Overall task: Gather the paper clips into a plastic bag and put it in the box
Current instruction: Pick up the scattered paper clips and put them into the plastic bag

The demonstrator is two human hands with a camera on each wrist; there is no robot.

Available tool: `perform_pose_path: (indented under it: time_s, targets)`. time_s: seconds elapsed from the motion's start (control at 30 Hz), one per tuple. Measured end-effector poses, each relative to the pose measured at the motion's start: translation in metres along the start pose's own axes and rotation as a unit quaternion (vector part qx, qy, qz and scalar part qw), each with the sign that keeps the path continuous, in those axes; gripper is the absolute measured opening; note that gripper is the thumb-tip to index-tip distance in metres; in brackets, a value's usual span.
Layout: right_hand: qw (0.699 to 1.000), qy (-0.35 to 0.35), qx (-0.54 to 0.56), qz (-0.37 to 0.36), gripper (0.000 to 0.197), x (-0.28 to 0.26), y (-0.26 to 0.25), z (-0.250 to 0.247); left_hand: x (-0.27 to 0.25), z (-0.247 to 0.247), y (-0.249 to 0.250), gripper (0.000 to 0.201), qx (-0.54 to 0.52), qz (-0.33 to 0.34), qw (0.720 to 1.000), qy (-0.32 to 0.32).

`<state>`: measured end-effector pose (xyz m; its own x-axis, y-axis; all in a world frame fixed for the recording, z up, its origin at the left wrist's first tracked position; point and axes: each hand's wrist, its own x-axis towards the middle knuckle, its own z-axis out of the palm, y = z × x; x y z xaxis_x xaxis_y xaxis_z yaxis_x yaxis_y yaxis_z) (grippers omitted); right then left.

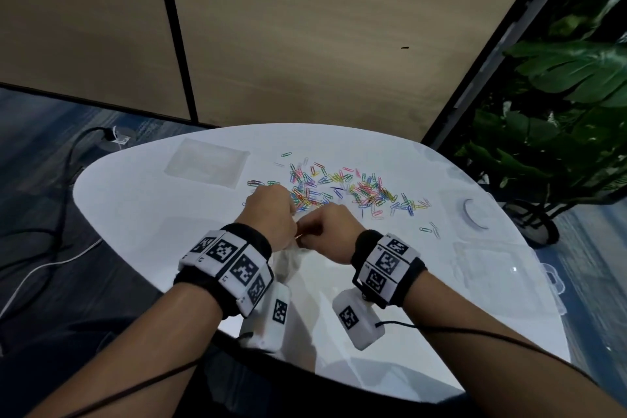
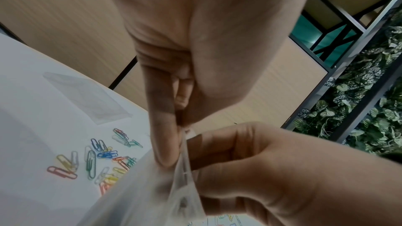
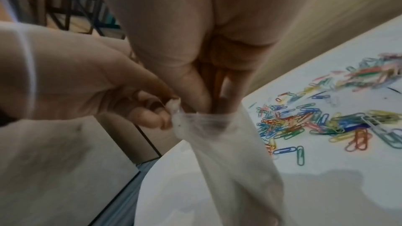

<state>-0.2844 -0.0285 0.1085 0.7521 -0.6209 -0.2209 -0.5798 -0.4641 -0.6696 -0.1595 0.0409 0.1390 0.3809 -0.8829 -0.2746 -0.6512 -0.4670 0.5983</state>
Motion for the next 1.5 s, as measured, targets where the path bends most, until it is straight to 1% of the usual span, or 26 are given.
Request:
perform_pose_path:
  time_s: [0.07,0.1,0.13,0.17,0.2,0.23,0.27,0.33,0.37,0.43,0.53,0.67,0.7,0.8,0.87,0.93,1.03,1.1,1.2,1.27,1.3,1.33,1.4,1.43,1.47,1.5]
  targets:
    - [0.989,0.034,0.146,0.021,0.018,0.002,0.002,-0.005,0.001,-0.003,-0.003,0.019,-0.009,0.001,1.000,0.006]
    - [0.973,0.053,0.221,0.038,0.018,0.004,0.009,-0.009,0.001,-0.004,-0.005,0.016,-0.014,0.000,1.000,0.008]
    - [0.956,0.075,0.275,0.061,0.018,0.006,0.016,-0.016,0.001,-0.005,-0.008,0.016,-0.018,-0.003,1.000,0.010]
    - [0.946,0.095,0.298,0.089,0.017,0.010,0.028,-0.023,0.001,-0.007,-0.011,0.018,-0.023,-0.007,1.000,0.012]
    - [0.945,0.104,0.285,0.124,0.018,0.013,0.042,-0.029,0.001,-0.009,-0.014,0.020,-0.027,-0.009,0.999,0.014]
    - [0.949,0.098,0.245,0.173,0.027,0.016,0.060,-0.034,0.001,-0.012,-0.018,0.022,-0.031,-0.012,0.999,0.016]
    - [0.954,0.074,0.174,0.234,0.044,0.017,0.079,-0.036,0.001,-0.015,-0.022,0.023,-0.037,-0.016,0.999,0.020]
    - [0.940,0.009,0.022,0.340,0.079,0.016,0.113,-0.030,0.000,-0.023,-0.031,0.024,-0.048,-0.023,0.998,0.026]
    - [0.932,-0.017,-0.037,0.360,0.091,0.017,0.126,-0.024,-0.001,-0.027,-0.036,0.024,-0.055,-0.027,0.998,0.029]
    - [0.928,-0.041,-0.129,0.346,0.103,0.023,0.142,-0.008,-0.003,-0.036,-0.048,0.023,-0.067,-0.036,0.996,0.037]
    - [0.932,0.003,-0.169,0.321,0.096,0.040,0.141,0.008,-0.005,-0.049,-0.068,0.025,-0.078,-0.050,0.994,0.050]
    - [0.940,0.056,-0.181,0.283,0.076,0.063,0.132,0.027,-0.006,-0.059,-0.089,0.025,-0.072,-0.069,0.993,0.062]
    - [0.943,0.062,-0.181,0.272,0.069,0.067,0.131,0.031,-0.006,-0.060,-0.092,0.025,-0.065,-0.071,0.993,0.064]
    - [0.940,0.078,-0.238,0.232,0.034,0.074,0.128,0.034,-0.005,-0.062,-0.098,0.026,-0.048,-0.072,0.994,0.070]
    - [0.933,0.083,-0.275,0.218,0.023,0.077,0.124,0.032,-0.005,-0.063,-0.099,0.026,-0.042,-0.073,0.994,0.073]
    - [0.928,0.073,-0.293,0.217,0.017,0.079,0.120,0.029,-0.005,-0.063,-0.098,0.025,-0.040,-0.071,0.994,0.070]
    - [0.925,0.061,-0.291,0.237,0.017,0.080,0.120,0.021,-0.005,-0.060,-0.096,0.024,-0.034,-0.067,0.995,0.058]
    - [0.931,0.076,-0.248,0.258,0.017,0.078,0.124,0.012,-0.005,-0.058,-0.096,0.023,-0.031,-0.065,0.996,0.054]
    - [0.937,0.110,-0.139,0.302,0.016,0.068,0.137,-0.003,-0.003,-0.056,-0.095,0.021,-0.033,-0.065,0.996,0.053]
    - [0.935,0.133,-0.008,0.330,0.013,0.061,0.144,-0.012,-0.002,-0.055,-0.093,0.021,-0.032,-0.064,0.996,0.050]
    - [0.927,0.143,0.096,0.332,0.015,0.059,0.145,-0.015,-0.002,-0.054,-0.090,0.022,-0.033,-0.063,0.996,0.049]
    - [0.908,0.152,0.219,0.324,0.017,0.056,0.141,-0.017,-0.002,-0.053,-0.088,0.023,-0.033,-0.062,0.996,0.047]
    - [0.840,0.166,0.426,0.293,0.016,0.053,0.123,-0.021,-0.001,-0.051,-0.083,0.026,-0.034,-0.061,0.997,0.045]
    - [0.804,0.165,0.498,0.279,0.018,0.051,0.110,-0.023,-0.001,-0.050,-0.080,0.027,-0.033,-0.060,0.997,0.044]
    - [0.778,0.151,0.548,0.266,0.024,0.049,0.096,-0.025,-0.001,-0.049,-0.077,0.027,-0.033,-0.060,0.997,0.042]
    - [0.765,0.127,0.579,0.253,0.029,0.048,0.083,-0.027,-0.001,-0.048,-0.075,0.026,-0.033,-0.059,0.997,0.041]
